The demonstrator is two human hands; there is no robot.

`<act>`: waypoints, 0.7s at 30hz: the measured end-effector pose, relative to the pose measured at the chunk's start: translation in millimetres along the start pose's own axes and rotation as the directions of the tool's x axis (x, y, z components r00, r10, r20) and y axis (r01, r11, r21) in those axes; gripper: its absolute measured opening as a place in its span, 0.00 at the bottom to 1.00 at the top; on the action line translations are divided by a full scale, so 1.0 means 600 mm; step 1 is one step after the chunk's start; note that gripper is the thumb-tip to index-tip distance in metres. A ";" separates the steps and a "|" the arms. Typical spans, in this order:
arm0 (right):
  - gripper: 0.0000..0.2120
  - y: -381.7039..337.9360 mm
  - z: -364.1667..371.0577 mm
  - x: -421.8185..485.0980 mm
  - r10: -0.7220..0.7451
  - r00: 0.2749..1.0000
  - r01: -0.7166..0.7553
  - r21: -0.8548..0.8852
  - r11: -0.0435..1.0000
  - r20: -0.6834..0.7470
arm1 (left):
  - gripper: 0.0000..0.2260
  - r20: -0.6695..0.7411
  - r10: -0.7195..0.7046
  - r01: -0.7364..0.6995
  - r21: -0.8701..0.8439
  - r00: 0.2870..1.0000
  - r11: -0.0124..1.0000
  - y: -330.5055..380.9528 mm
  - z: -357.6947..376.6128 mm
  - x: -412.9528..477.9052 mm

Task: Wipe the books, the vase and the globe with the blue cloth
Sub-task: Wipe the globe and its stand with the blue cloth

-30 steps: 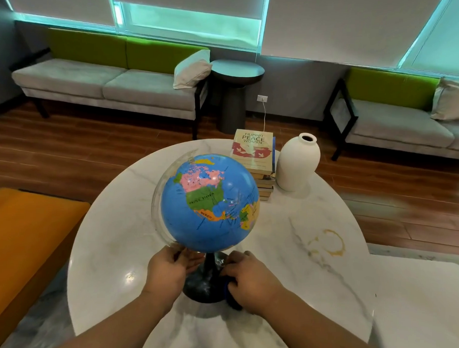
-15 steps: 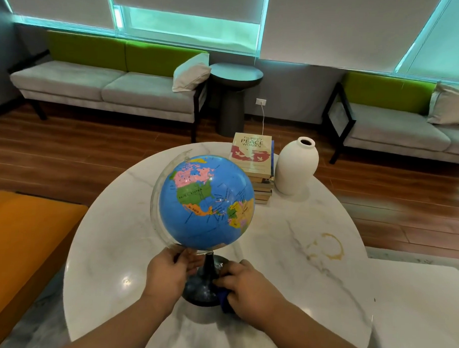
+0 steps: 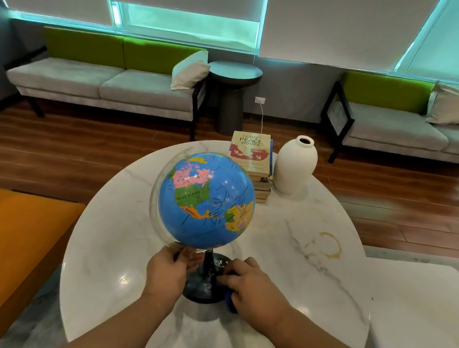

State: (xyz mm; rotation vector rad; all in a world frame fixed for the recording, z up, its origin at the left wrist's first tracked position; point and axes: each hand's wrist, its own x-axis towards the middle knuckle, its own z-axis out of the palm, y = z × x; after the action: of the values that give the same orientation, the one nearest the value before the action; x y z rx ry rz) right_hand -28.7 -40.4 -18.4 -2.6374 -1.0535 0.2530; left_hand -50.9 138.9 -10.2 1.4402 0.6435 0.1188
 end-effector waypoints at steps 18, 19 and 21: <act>0.34 0.005 0.000 0.011 0.070 0.994 -0.068 -0.028 0.997 0.089 | 0.06 -0.001 -0.004 0.004 -0.015 1.000 1.000 0.003 0.003 -0.005; 0.33 -0.001 0.000 0.011 0.035 0.997 -0.033 -0.026 0.999 0.071 | 0.06 -0.003 -0.003 0.003 -0.003 1.000 1.000 0.003 0.003 -0.005; 0.24 -0.016 -0.002 0.008 -0.017 0.990 0.015 0.016 1.000 0.140 | 0.05 -0.002 -0.009 0.009 0.009 1.000 1.000 0.004 0.003 -0.004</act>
State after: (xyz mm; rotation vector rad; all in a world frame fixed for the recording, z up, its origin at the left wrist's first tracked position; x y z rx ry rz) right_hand -30.9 -30.9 -14.2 -2.6283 -1.1112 0.4468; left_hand -51.4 136.5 -7.1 1.4455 0.6529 0.1109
